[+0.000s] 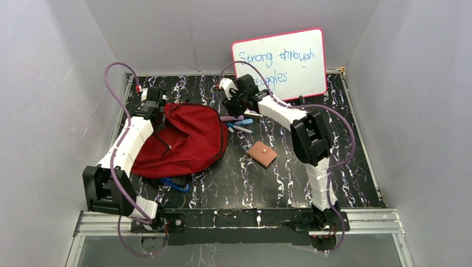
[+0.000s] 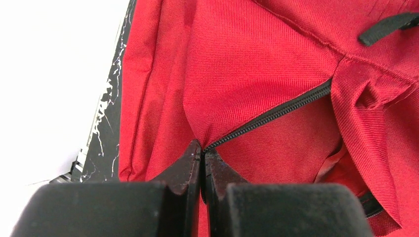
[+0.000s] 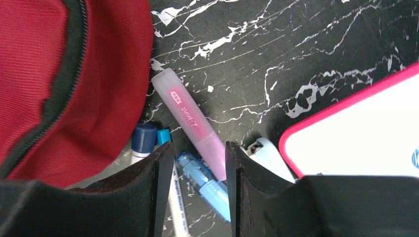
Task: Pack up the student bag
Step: Move the student bag to the center of the board, then pick up the stationery from the center of the board.
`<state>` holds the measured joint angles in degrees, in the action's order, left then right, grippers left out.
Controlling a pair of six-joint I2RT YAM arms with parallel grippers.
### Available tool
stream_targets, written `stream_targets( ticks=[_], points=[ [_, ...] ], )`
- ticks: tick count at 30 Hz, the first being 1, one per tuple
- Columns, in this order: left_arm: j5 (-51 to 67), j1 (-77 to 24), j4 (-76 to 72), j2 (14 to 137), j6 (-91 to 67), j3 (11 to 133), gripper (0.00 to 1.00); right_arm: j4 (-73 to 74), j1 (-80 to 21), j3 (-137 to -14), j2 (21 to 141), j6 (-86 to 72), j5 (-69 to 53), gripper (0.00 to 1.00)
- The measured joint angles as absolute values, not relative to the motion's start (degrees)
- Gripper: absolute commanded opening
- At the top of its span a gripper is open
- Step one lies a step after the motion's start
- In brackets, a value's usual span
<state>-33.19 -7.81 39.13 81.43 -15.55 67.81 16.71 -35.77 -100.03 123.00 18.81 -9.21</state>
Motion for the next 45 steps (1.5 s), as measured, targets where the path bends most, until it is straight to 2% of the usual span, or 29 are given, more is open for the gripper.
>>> stream_targets(
  ticks=[6, 15, 21, 27, 45],
  points=[
    [-34.8, -7.1, 39.0, 80.2, -16.4, 67.8, 0.00, 20.8, -33.9, -105.4, 127.2, 25.0, -14.0, 0.50],
    [-37.0, -4.5, 38.5, 80.2, -15.9, 67.8, 0.00, 25.5, -33.8, -107.1, 127.9, 27.0, -17.6, 0.45],
    [-36.6, -4.2, 37.4, 80.2, -15.8, 67.8, 0.00, 25.5, -34.3, -107.4, 127.9, 16.4, -16.7, 0.37],
    [-35.1, -4.2, 36.4, 80.2, -15.8, 67.8, 0.00, 27.1, -34.7, -105.1, 126.1, 4.7, -16.6, 0.35],
    [-32.7, -3.9, 35.7, 80.2, -15.9, 67.2, 0.00, 29.0, -36.5, -104.0, 125.8, -2.8, -15.8, 0.39]
  ],
)
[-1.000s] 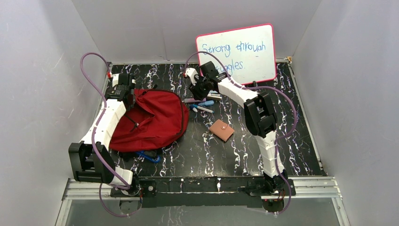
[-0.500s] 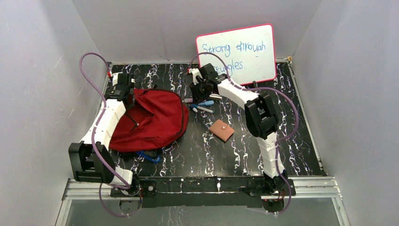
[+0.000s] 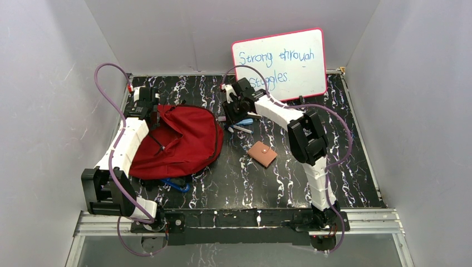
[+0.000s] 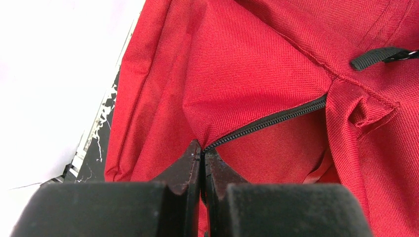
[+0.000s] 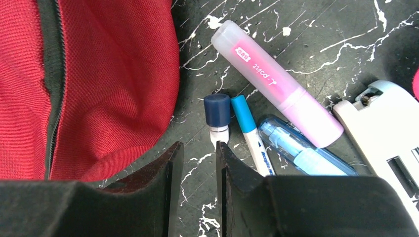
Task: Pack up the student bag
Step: Pick up the stationery from the center of the board.
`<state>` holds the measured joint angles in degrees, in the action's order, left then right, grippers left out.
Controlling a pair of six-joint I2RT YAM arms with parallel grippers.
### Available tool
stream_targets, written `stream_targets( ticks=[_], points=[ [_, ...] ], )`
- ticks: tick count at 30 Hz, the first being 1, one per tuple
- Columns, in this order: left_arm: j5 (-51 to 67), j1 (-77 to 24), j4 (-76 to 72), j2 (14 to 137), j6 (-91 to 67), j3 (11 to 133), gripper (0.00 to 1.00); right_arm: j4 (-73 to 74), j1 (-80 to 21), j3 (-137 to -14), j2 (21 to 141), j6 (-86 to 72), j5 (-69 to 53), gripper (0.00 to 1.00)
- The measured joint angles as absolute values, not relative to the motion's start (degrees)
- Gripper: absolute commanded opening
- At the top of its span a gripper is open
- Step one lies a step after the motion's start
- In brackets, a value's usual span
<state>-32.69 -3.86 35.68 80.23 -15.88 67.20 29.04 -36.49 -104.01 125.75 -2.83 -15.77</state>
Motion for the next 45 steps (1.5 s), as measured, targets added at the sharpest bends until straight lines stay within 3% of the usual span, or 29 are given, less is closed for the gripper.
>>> stream_targets(
  ticks=[15, 32, 37, 42, 45],
  points=[
    [-31.9, -3.9, 34.8, 80.2, -15.8, 66.4, 0.00, 29.0, -37.7, -104.0, 127.5, -2.7, -12.5, 0.45],
    [-31.2, -3.9, 34.7, 80.2, -15.4, 66.1, 0.00, 28.0, -38.9, -104.0, 130.2, -1.8, -10.0, 0.45],
    [-30.9, -3.9, 34.5, 80.2, -15.4, 66.1, 0.00, 26.6, -39.2, -104.0, 130.5, -1.5, -9.1, 0.38],
    [-30.8, -3.9, 34.5, 80.2, -15.4, 66.1, 0.00, 25.7, -39.5, -104.0, 130.6, -1.3, -7.8, 0.23],
    [-30.7, -3.9, 34.5, 80.2, -15.4, 66.1, 0.00, 24.8, -39.6, -103.5, 130.5, -1.2, -7.4, 0.22]
  ],
)
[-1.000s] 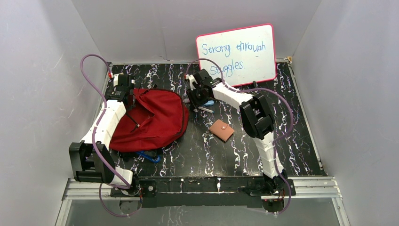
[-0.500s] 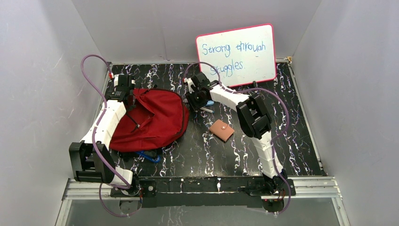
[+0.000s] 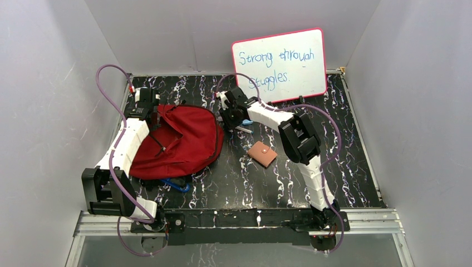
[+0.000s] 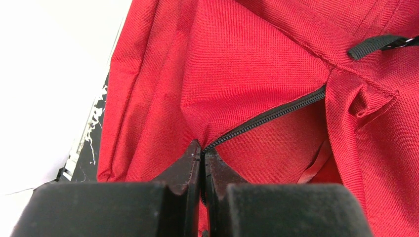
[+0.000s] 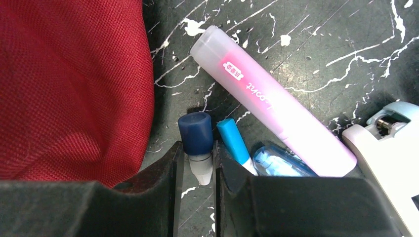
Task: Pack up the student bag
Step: Pick up the stationery from the center of the board, then place the stationery in the student bag.
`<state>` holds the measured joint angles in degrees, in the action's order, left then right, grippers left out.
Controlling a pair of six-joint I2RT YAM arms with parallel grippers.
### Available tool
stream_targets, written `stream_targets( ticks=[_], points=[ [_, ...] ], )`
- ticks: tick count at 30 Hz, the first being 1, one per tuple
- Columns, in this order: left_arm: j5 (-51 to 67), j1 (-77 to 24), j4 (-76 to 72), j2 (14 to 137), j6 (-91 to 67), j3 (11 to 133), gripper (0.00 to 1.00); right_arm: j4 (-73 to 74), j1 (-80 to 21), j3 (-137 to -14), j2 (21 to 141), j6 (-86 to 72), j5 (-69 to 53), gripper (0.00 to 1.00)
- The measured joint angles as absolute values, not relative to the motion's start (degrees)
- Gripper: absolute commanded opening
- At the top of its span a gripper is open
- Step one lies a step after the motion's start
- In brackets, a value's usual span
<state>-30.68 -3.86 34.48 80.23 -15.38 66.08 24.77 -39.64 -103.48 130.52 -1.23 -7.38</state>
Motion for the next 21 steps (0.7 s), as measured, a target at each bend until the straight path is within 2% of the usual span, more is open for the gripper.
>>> stream_targets(
  ticks=[6, 15, 21],
  points=[
    [-30.5, -3.9, 34.4, 80.2, -15.1, 66.1, 0.00, 21.9, -39.7, -97.4, 126.7, -1.6, -7.1, 0.21],
    [-27.4, -3.8, 33.4, 80.2, -13.5, 65.6, 0.00, 17.6, -39.9, -88.0, 112.2, -6.4, -4.4, 0.17],
    [-24.0, -3.8, 33.2, 80.2, -12.3, 65.3, 0.00, 8.7, -40.0, -87.3, 106.7, -13.3, -10.1, 0.17]
  ],
)
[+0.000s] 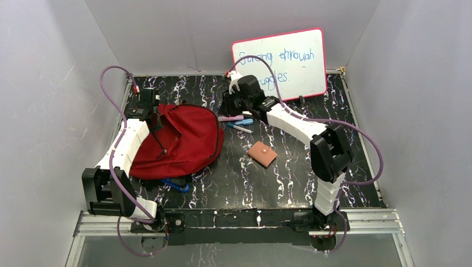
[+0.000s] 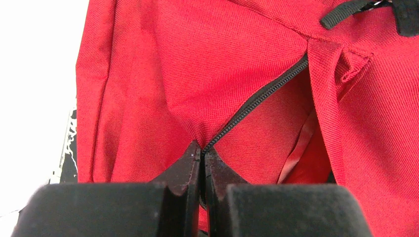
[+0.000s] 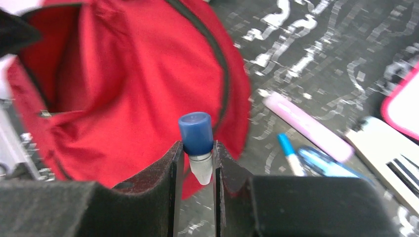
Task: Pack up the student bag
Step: Place the stationery in the student bag.
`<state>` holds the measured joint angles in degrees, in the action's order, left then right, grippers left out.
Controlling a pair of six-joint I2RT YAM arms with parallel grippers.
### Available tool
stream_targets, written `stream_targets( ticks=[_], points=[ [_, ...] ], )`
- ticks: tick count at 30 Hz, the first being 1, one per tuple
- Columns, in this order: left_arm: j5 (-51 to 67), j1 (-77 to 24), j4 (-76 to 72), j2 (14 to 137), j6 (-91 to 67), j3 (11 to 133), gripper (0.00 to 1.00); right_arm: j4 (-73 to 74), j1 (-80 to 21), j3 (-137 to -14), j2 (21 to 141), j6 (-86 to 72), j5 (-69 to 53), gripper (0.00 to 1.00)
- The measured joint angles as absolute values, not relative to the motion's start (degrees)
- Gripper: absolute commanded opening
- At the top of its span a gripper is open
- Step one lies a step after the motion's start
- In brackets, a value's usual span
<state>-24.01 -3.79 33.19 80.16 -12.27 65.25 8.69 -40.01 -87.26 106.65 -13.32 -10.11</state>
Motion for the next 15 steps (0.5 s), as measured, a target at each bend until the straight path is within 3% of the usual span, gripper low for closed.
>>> stream_targets(
  ticks=[6, 15],
  points=[
    [-22.2, -3.8, 33.2, 80.1, -11.3, 65.2, 0.00, -0.1, -42.7, -87.4, 108.0, -21.2, -18.7, 0.17],
    [-21.6, -3.8, 33.4, 80.1, -10.3, 65.2, 0.00, -7.5, -47.5, -95.4, 120.8, -29.9, -27.6, 0.16]
  ],
)
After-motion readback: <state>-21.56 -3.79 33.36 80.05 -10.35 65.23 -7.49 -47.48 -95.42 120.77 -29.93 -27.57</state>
